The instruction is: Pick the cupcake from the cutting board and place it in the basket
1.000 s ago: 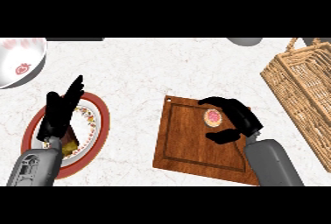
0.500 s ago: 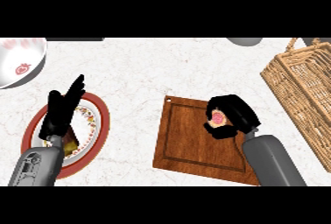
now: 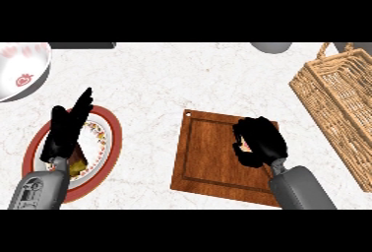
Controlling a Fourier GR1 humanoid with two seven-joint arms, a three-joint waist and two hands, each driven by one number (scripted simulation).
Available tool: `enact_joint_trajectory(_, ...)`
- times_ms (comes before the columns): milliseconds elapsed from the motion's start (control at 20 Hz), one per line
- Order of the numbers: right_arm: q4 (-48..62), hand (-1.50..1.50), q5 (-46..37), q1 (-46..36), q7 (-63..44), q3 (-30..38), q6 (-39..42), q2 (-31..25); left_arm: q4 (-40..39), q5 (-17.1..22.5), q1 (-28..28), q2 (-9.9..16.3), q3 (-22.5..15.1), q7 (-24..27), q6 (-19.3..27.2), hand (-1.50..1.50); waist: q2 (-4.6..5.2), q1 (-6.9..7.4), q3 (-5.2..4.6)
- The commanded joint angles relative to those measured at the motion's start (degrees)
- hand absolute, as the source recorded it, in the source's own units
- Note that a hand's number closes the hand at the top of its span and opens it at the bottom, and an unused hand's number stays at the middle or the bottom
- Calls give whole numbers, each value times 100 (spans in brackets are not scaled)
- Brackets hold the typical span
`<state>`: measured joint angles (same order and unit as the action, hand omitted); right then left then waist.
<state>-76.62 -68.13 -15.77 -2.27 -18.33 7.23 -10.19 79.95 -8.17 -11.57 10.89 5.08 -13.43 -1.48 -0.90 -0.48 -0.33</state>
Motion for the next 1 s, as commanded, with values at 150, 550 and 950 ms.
enact_joint_trajectory(150,-2189,150,400,945,-1031,-202,1165,512,-415,72,-64,144,192,375,-121,0,66,-89,24)
enact_joint_trajectory(550,-4508,150,2319,845,-2177,370,1540,1009,23,36,101,42,90,126,-31,0,35,-52,31)
enact_joint_trajectory(950,-5984,150,3579,-1149,-4748,1553,2625,1017,-207,-49,8,-110,29,231,79,0,71,18,21)
